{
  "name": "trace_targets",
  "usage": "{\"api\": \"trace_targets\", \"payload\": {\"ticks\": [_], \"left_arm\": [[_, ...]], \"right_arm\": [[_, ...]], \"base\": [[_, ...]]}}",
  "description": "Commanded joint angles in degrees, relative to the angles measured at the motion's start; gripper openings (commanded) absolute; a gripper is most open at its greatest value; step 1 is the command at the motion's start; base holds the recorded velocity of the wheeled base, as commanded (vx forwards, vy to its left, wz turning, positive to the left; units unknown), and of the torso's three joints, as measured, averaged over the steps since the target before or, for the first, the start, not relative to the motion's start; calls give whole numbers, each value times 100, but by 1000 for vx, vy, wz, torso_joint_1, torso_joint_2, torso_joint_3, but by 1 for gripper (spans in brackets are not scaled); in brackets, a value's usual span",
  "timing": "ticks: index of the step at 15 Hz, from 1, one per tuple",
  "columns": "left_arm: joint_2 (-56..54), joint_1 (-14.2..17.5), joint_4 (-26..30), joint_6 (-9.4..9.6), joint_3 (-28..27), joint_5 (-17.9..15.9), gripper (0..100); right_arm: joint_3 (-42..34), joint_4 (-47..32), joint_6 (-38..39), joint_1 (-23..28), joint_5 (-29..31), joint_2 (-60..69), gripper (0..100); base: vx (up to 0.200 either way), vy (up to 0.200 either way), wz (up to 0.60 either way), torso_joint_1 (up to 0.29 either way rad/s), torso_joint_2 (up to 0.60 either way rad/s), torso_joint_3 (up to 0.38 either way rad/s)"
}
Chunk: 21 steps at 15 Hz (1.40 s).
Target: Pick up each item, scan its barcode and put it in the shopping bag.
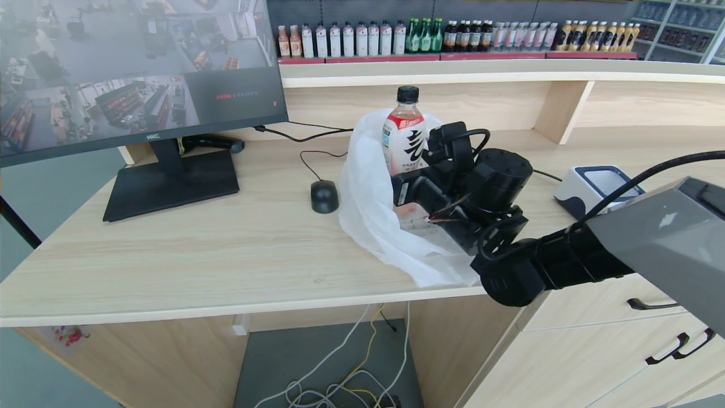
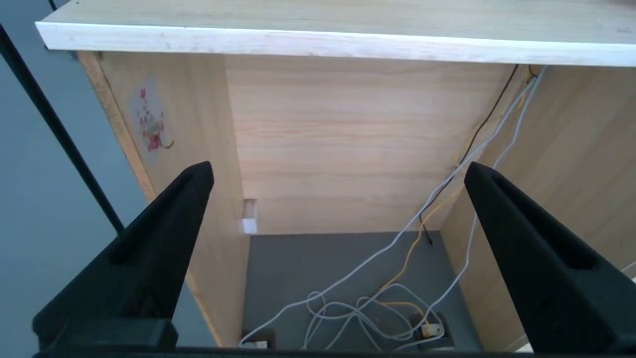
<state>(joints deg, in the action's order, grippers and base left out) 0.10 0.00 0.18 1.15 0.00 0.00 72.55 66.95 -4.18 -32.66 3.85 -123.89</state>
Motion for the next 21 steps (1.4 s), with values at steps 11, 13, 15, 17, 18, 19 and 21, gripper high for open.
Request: {"api": "trace_targets", "payload": {"ticks": [11, 13, 15, 17, 18, 19, 21], "left_arm": [[-1, 0, -1, 0, 0, 0, 100], [-1, 0, -1, -9, 0, 0, 100], [-1, 0, -1, 0, 0, 0, 100], [-1, 0, -1, -9, 0, 0, 100], [-1, 0, -1, 0, 0, 0, 100], [-1, 0, -1, -9, 0, 0, 100], [-1, 0, -1, -9, 0, 0, 100]], "right_arm": [[-1928, 363, -30, -48, 1, 1596, 100], [-2412, 820, -30, -92, 1, 1772, 100], [-2948, 1066, -30, -144, 1, 2036, 100], [-3308, 1312, -30, -426, 10, 2229, 100], [-3467, 1584, -30, -566, 10, 2247, 100], [-3721, 1927, -48, -628, 10, 2247, 100], [-4310, 2305, -74, -628, 10, 2282, 100]], "base": [[0, 0, 0, 0, 0, 0], [0, 0, 0, 0, 0, 0], [0, 0, 0, 0, 0, 0], [0, 0, 0, 0, 0, 0], [0, 0, 0, 0, 0, 0], [0, 0, 0, 0, 0, 0], [0, 0, 0, 0, 0, 0]]}}
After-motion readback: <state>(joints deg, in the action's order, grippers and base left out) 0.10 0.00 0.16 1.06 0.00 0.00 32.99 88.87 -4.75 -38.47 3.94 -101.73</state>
